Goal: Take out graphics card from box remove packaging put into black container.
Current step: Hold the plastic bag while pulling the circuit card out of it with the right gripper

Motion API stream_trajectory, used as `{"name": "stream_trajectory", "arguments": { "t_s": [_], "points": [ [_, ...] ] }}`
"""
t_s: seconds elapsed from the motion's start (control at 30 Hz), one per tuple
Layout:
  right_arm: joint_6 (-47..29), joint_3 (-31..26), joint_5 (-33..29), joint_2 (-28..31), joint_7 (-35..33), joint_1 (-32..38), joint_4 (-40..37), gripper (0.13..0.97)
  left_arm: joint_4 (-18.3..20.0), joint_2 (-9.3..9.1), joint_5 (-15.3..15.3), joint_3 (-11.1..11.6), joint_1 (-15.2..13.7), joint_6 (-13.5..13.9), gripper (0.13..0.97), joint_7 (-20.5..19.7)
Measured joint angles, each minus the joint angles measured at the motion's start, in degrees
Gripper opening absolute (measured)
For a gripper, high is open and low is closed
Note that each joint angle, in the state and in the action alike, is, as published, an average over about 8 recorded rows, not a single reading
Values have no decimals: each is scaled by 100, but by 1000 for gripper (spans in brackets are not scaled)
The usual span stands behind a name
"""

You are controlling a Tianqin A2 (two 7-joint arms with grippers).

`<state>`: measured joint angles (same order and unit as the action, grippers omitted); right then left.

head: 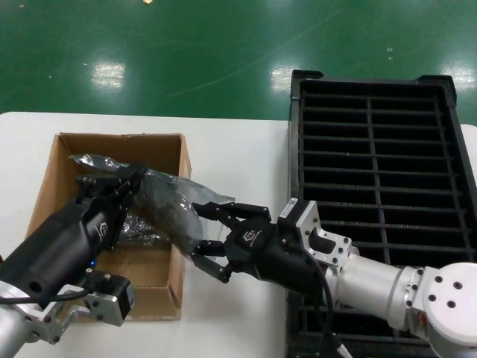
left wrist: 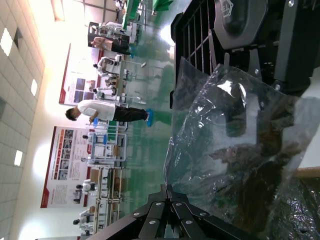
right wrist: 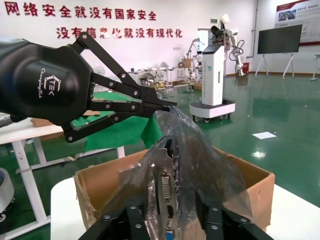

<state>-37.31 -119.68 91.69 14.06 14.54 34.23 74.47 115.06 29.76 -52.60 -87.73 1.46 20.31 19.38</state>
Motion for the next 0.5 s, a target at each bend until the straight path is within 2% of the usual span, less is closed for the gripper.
{"name": "stream_trajectory", "arguments": {
  "t_s": [0.2, 0.5],
  "points": [
    [79, 0, -5, -141, -12, 48, -149, 388, 0, 0, 0, 0, 0, 0, 140, 0],
    [287, -3, -102, -368, 107, 151, -392, 344, 0, 0, 0, 0, 0, 0, 140, 0]
  ]
}}
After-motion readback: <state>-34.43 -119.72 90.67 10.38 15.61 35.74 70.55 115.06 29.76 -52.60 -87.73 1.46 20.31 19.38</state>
